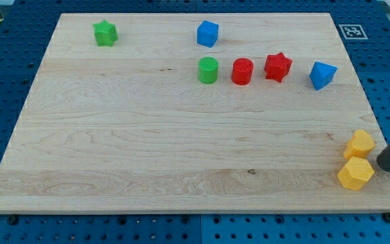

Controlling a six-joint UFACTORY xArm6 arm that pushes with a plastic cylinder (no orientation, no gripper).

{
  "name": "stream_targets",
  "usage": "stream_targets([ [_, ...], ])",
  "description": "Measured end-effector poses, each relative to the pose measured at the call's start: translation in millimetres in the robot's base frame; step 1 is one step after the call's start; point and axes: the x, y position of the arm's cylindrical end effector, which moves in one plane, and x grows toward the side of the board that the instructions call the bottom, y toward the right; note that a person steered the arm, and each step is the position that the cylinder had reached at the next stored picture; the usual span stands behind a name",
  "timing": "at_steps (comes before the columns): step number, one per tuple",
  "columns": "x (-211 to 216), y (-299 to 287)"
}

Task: Slide the yellow heart to the center right

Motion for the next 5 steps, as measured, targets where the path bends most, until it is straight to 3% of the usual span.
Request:
stream_targets([
  [2, -66, -78],
  [3, -55, -97],
  [4, -61, -143],
  [5, -75, -151],
])
